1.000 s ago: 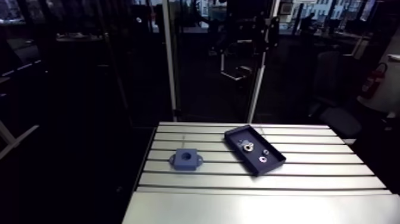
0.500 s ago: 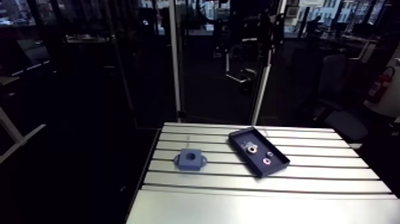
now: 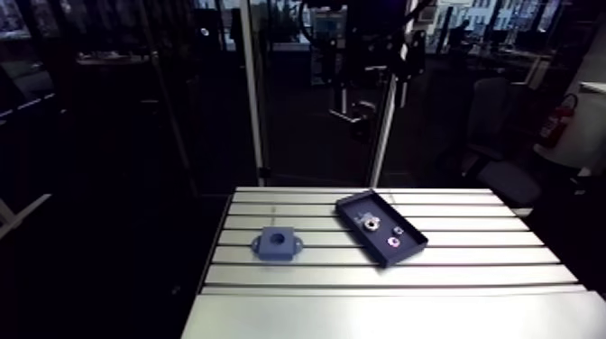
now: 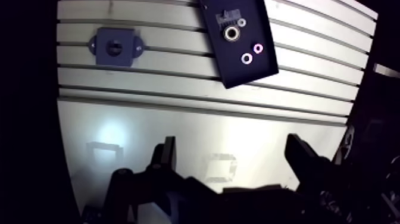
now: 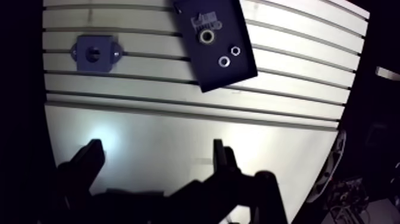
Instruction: Pick up the bearing and press it into the housing until flush.
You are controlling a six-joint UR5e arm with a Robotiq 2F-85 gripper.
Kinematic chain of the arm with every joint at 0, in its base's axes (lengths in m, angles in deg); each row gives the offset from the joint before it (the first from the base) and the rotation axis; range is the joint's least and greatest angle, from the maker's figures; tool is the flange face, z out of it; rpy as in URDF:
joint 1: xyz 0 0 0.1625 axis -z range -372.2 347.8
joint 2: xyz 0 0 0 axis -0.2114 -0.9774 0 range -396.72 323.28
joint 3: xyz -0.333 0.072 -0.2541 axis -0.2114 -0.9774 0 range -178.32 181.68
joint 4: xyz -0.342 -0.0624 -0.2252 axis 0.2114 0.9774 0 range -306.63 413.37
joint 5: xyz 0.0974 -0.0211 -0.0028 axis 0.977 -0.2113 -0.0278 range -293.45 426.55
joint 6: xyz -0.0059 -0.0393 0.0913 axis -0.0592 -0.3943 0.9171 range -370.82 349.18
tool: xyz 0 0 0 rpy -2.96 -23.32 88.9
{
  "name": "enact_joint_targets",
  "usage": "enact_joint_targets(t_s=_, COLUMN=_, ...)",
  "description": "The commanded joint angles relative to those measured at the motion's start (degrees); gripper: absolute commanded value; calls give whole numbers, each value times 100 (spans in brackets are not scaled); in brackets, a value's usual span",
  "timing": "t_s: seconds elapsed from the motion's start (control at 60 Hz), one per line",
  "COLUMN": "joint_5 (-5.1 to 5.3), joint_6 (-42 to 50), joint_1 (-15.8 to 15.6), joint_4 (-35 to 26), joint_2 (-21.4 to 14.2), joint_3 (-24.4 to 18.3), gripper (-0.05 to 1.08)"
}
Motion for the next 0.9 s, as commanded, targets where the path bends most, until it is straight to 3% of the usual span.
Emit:
enact_joint_targets(t_s=0.017, joint_5=8, joint_6=-355, joint_1=97, joint_4=530, joint_2=133, joint_3=250, gripper=0)
enact_joint_targets(t_s=0.183, joint_5=91, joint_6=-338, joint_1=377, joint_4=751, joint_2=252, joint_3=434, gripper=0)
enact_joint_targets(t_s=0.217, joint_5=140, joint_6=-338, joint_1=448, joint_4=829, joint_2=254, joint_3=478, gripper=0)
enact_joint_targets(t_s=0.233, joint_5=215, joint_6=-338, joint_1=503, joint_4=915, joint_2=262, joint_3=514, gripper=0)
enact_joint_targets(t_s=0.25, joint_5=215, joint_6=-338, joint_1=503, joint_4=915, joint_2=262, joint_3=514, gripper=0)
enact_joint_targets(t_s=0.267, joint_5=286, joint_6=-345, joint_1=549, joint_4=995, joint_2=270, joint_3=542, gripper=0)
enact_joint_targets(t_s=0.35, joint_5=384, joint_6=-339, joint_1=681, joint_4=1159, joint_2=322, joint_3=654, gripper=0)
enact_joint_targets(t_s=0.9, joint_5=404, joint_6=-321, joint_1=873, joint_4=2354, joint_2=592, joint_3=1422, gripper=0)
